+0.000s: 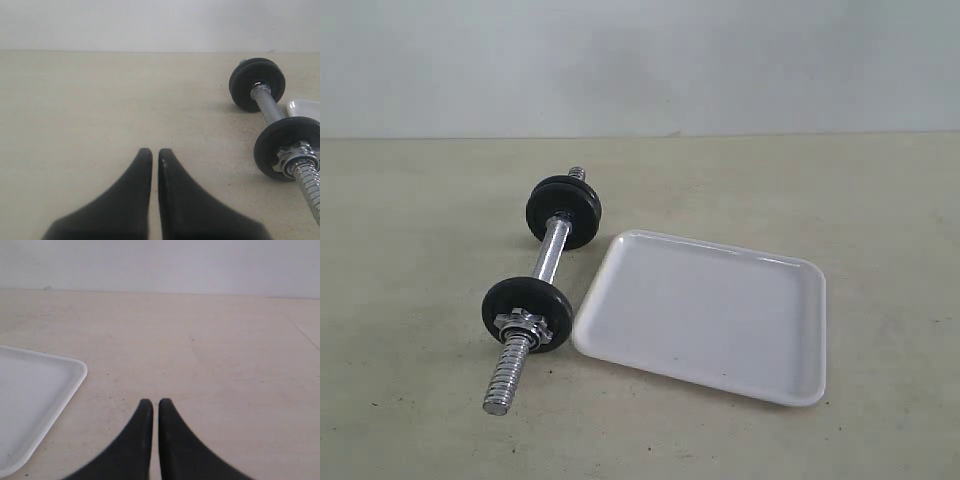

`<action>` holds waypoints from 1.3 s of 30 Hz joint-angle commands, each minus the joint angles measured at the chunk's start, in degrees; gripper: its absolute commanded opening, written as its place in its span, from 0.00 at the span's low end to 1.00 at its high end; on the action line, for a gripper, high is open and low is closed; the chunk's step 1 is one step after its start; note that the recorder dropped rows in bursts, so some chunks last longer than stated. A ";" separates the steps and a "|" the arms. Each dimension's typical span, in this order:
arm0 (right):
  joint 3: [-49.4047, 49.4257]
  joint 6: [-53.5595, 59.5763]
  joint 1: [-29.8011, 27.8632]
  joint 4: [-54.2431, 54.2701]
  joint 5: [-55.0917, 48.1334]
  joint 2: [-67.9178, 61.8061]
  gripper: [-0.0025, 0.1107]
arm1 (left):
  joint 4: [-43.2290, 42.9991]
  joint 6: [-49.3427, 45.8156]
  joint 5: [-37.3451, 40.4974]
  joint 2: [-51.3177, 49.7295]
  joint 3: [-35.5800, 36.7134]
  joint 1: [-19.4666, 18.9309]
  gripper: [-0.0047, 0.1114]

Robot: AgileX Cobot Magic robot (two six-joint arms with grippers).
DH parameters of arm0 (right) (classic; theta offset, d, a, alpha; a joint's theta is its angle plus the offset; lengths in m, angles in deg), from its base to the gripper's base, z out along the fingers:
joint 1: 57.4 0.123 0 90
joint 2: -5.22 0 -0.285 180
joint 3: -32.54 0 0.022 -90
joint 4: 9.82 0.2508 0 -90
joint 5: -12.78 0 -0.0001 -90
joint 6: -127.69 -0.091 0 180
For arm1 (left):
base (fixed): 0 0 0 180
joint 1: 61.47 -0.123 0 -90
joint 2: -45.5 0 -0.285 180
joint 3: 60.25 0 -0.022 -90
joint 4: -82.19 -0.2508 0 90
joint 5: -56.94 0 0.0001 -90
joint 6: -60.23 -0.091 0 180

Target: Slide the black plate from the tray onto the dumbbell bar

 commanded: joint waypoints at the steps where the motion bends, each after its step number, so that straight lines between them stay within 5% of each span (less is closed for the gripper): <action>1: -0.06 0.06 0.17 -0.15 0.01 0.28 0.04 | 0.62 0.02 -0.19 0.12 0.20 -0.13 0.08; 39: -0.06 -0.05 1.47 -0.15 0.01 0.28 0.04 | 0.62 0.02 -0.42 0.12 0.20 -0.13 0.08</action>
